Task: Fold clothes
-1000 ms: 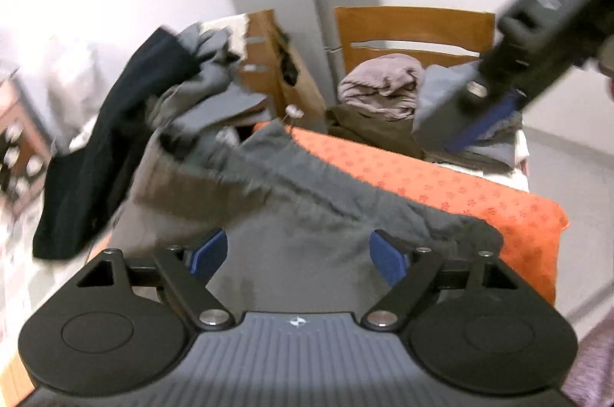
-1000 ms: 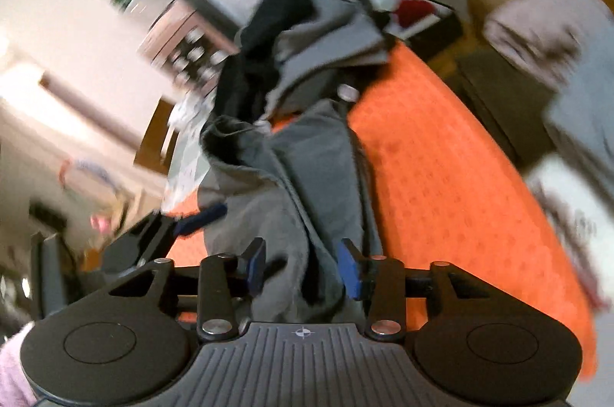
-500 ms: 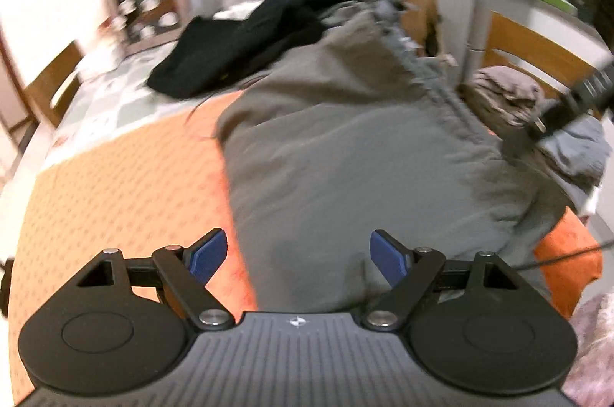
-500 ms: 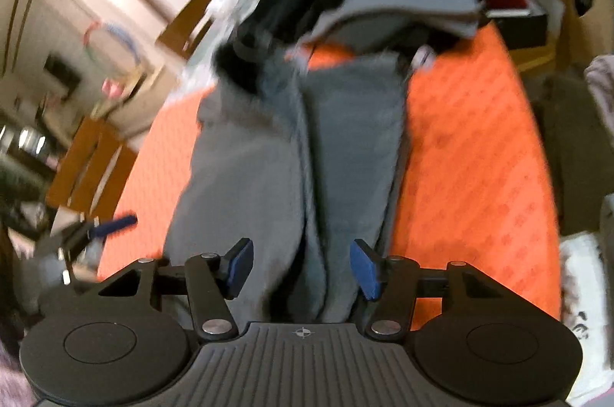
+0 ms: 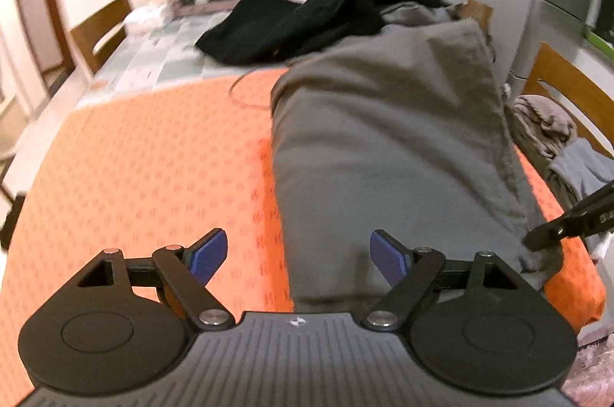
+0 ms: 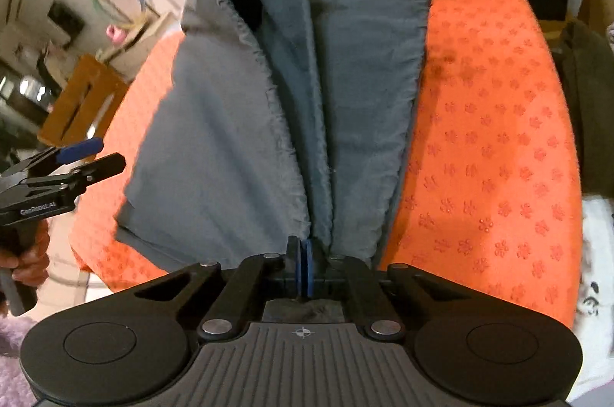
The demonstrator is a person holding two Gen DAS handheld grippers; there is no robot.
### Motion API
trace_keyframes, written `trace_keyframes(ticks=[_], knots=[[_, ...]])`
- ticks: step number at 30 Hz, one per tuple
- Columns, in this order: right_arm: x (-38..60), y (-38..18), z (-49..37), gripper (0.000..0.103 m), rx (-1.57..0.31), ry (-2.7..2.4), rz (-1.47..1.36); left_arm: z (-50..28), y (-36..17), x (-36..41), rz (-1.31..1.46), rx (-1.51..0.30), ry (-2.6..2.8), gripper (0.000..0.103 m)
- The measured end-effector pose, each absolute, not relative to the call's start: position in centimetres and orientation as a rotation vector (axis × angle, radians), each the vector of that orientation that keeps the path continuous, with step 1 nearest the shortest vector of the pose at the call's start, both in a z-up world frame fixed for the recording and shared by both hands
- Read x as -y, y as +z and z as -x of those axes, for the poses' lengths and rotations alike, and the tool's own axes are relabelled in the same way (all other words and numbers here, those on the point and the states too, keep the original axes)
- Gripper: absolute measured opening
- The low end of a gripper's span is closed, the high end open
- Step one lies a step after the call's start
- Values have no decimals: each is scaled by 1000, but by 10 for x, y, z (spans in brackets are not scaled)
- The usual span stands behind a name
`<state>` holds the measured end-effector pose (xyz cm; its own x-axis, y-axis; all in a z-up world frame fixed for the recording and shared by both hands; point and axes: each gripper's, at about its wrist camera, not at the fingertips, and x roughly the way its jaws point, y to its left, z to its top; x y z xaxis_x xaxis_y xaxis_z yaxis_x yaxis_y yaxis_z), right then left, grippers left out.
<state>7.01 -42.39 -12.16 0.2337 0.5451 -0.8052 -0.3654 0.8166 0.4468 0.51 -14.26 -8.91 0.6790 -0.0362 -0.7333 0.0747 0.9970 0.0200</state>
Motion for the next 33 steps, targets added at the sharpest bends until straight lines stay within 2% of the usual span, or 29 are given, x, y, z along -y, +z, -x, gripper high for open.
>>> trace_keyframes(ticks=[2, 4, 9, 13, 20, 22, 26, 31, 33], knots=[[425, -106, -73, 10, -1168, 693, -132, 1, -94, 141, -22, -828, -40, 86], [426, -81, -76, 21, -1144, 767, -66, 7, -97, 137, 31, -829, -22, 86], [415, -19, -93, 22, -1055, 923, 83, 17, -98, 120, 176, -817, -32, 86], [389, 4, -126, 25, -1010, 979, 161, 24, -98, 108, 283, -804, -75, 86], [325, 11, -181, 30, -951, 1020, 286, 21, -115, 96, 392, -818, -102, 86], [304, 10, -195, 37, -928, 1037, 333, 17, -121, 92, 428, -829, -113, 86], [261, 2, -216, 37, -885, 1073, 436, 17, -125, 81, 492, -837, -160, 86], [216, -15, -240, 37, -876, 1114, 519, 44, -120, 62, 569, -751, -54, 79], [203, -24, -247, 36, -885, 1120, 551, 49, -124, 56, 602, -754, -36, 71]])
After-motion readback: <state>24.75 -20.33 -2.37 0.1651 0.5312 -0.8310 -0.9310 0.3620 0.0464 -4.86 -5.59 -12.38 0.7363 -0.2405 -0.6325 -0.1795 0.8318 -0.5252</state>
